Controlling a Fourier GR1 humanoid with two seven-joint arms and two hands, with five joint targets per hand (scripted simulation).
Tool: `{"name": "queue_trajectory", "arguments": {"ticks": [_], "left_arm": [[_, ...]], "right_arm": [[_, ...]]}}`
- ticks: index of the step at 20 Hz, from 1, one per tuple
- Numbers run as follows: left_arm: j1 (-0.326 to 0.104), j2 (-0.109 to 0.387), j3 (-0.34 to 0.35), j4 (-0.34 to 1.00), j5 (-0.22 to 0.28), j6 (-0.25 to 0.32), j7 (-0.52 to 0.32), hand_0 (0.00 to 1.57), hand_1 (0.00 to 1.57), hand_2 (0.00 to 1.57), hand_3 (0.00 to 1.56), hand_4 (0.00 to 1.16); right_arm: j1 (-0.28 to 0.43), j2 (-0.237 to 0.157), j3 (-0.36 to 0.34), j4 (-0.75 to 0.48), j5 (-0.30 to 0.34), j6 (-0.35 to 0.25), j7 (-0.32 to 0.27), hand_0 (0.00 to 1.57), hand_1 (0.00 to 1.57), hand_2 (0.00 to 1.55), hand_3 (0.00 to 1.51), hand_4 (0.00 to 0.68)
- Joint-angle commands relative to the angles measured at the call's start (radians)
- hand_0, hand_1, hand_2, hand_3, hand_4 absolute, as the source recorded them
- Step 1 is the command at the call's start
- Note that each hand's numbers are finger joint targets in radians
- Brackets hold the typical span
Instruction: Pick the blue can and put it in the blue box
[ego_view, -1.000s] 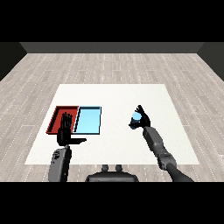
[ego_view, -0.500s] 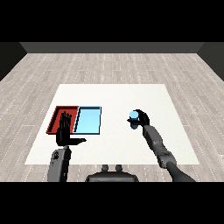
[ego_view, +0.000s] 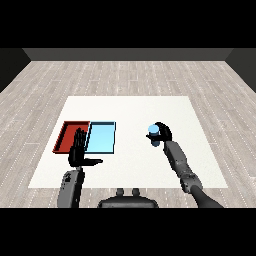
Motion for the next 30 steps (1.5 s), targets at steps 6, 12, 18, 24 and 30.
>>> {"name": "queue_trajectory", "arguments": {"ticks": [6,12,18,24,30], "left_arm": [[-0.055,-0.004,-0.023,0.136,-0.024,-0.012,-0.002,0.00,0.00,0.00,0.00,0.00],[-0.094,-0.027,-0.125,0.157,-0.015,0.027,0.049,0.00,0.00,0.00,0.00,0.00],[-0.113,-0.027,-0.168,0.176,-0.019,0.042,0.057,0.00,0.00,0.00,0.00,0.00],[-0.115,-0.027,-0.257,0.238,0.006,0.080,0.015,0.00,0.00,0.00,0.00,0.00],[-0.296,-0.027,-0.264,0.368,0.004,0.179,0.041,0.00,0.00,0.00,0.00,0.00]], "right_arm": [[-0.006,-0.001,0.020,-0.160,-0.006,0.012,0.047,1.50,1.50,1.46,1.41,0.648],[0.094,0.022,0.067,-0.435,-0.020,0.020,0.096,1.44,1.44,1.44,1.42,0.665],[0.172,0.144,0.175,-0.628,0.010,-0.124,0.177,1.43,1.43,1.45,1.42,0.659],[0.267,0.147,0.376,-0.801,-0.023,-0.245,0.219,1.42,1.42,1.43,1.40,0.652],[0.235,0.148,0.435,-0.657,-0.058,-0.310,0.127,1.42,1.42,1.44,1.41,0.661]]}}
